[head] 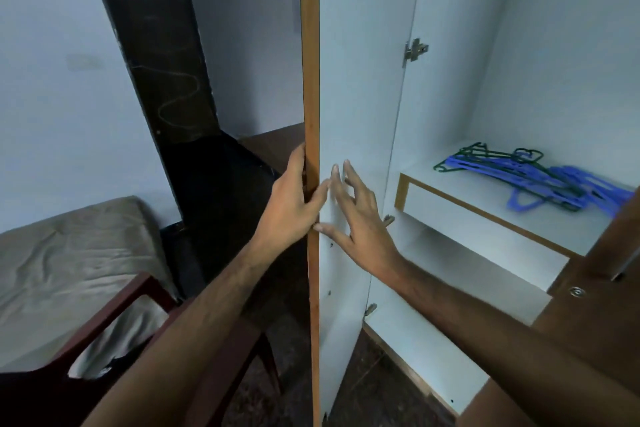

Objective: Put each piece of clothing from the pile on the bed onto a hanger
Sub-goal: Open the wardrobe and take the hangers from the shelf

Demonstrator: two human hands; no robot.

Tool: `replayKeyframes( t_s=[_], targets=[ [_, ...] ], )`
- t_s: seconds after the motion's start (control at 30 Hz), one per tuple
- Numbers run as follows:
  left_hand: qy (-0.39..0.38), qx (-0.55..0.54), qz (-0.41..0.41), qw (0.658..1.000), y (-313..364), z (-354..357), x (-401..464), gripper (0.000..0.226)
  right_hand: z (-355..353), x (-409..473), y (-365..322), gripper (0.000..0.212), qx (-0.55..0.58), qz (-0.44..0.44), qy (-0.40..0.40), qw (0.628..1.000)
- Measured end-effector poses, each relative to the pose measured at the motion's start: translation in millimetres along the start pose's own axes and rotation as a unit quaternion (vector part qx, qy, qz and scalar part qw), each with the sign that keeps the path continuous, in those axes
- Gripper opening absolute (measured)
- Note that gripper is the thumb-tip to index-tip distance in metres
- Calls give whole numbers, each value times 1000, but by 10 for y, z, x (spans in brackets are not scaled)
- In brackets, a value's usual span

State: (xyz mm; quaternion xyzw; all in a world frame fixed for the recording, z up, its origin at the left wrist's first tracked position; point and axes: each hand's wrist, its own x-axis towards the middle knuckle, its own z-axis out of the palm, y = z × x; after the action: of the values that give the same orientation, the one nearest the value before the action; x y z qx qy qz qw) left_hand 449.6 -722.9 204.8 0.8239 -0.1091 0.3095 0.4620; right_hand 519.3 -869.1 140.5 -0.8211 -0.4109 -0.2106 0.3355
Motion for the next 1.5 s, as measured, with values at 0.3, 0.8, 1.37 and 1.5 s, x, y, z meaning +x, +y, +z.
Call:
replayKeyframes(
  t_s=[0.3, 0.8, 1.37, 1.5],
  targets=[
    [65, 11, -72, 995, -666, -715, 193, 45, 901, 635, -269, 108, -45, -16, -17, 999],
    [148, 5, -103, 984, -1106, -795, 312, 74, 812, 509, 493, 92, -54, 47, -28, 997],
    [-273, -21, 117, 954, 27, 3188, 587, 61, -2464, -1668, 2011, 76, -326, 297, 264, 858],
    [-327, -121, 37, 936, 757, 4062, 661, 69, -2890, -2131, 2243, 62, -279, 339, 283, 853]
  ],
)
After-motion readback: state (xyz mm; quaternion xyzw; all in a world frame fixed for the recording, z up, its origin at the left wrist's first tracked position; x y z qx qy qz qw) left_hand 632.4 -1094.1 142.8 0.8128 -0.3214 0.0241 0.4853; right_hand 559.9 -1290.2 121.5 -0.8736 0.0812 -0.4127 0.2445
